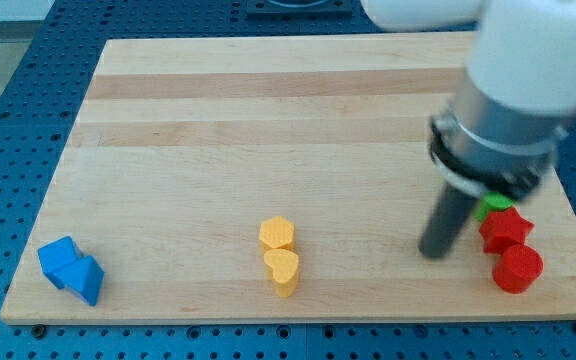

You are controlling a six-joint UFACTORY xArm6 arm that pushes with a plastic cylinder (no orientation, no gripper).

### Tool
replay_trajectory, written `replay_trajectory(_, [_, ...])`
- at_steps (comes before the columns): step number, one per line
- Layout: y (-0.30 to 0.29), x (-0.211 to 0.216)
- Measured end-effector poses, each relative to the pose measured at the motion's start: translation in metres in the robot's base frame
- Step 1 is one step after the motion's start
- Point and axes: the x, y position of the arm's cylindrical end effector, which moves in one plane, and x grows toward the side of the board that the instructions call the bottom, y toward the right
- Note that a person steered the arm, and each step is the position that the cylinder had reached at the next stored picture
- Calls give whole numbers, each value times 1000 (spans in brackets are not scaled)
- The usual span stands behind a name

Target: Move the red circle to the right of the yellow hexagon

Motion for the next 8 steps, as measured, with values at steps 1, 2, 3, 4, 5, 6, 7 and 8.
replay_trajectory(1, [1, -104])
replay_trajectory(2, [38, -168])
replay_trajectory(3, [172, -168])
replay_trajectory(4, [216, -127])
replay_trajectory(5, [211, -10])
replay_trajectory(6, [201, 83])
replay_trajectory(7, [170, 91])
replay_trajectory(8, [123, 71])
